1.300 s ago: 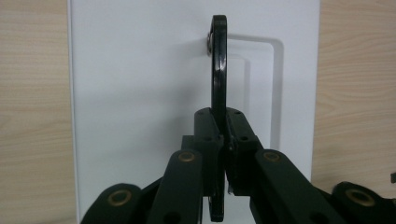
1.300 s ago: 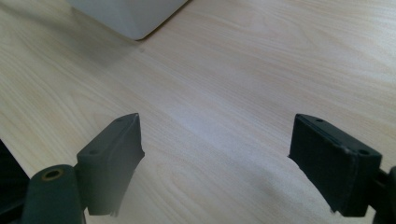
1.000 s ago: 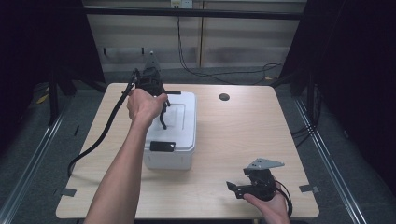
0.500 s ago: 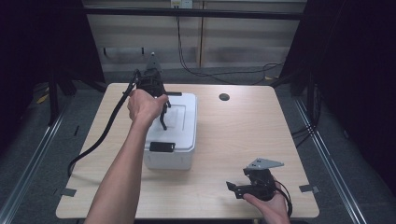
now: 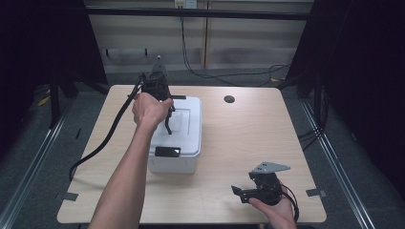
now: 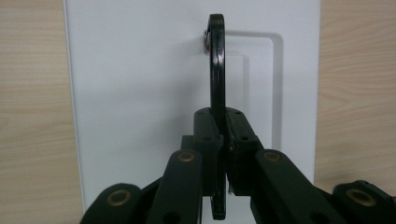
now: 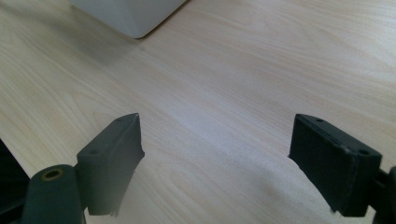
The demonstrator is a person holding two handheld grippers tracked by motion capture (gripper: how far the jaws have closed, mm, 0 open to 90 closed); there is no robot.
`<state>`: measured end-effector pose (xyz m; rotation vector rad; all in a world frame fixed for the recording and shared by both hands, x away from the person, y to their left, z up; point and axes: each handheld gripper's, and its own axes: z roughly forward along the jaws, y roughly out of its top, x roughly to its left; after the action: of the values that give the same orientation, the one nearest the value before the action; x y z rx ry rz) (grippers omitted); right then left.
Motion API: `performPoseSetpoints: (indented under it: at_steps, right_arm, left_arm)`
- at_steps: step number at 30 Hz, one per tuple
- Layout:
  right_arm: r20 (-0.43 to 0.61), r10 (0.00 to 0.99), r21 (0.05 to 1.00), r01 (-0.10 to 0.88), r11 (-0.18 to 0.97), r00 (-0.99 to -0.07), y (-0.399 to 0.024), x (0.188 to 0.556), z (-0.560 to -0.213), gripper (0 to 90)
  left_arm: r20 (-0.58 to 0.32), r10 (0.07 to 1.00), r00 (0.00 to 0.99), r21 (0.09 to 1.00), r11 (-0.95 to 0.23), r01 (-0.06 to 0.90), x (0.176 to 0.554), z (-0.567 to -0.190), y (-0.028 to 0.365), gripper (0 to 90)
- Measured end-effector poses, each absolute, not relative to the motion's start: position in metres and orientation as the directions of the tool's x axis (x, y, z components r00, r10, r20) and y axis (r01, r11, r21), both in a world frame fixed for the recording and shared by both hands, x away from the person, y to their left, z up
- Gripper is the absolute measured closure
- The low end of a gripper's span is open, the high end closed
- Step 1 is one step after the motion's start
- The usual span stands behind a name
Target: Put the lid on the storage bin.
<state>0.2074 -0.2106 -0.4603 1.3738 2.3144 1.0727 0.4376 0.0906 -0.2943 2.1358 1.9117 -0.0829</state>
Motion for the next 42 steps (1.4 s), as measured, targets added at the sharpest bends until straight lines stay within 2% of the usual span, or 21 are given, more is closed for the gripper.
performPoseSetpoints:
  at_steps: [13,27,37,42]
  right_arm:
    - [0.155,0.837,0.696,0.659,0.284,-0.524,-0.2105,0.2068,-0.4601,16.4]
    - [0.157,0.837,0.697,0.659,0.283,-0.525,-0.2103,0.2065,-0.46,16.4]
    - [0.154,0.838,0.696,0.66,0.285,-0.524,-0.2103,0.207,-0.4601,16.4]
    - [0.153,0.836,0.698,0.657,0.286,-0.527,-0.2101,0.2069,-0.4602,16.4]
  left_arm:
    - [-0.213,0.968,0.132,0.156,-0.099,0.983,0.4384,-0.2954,0.0896,84.8]
    - [-0.172,0.977,0.126,0.189,-0.093,0.978,0.4359,-0.2969,0.0869,82.9]
    - [-0.147,0.976,0.163,0.203,-0.131,0.97,0.4366,-0.2991,0.0862,65.2]
    - [-0.162,0.967,0.197,0.205,-0.162,0.965,0.438,-0.3007,0.089,48.9]
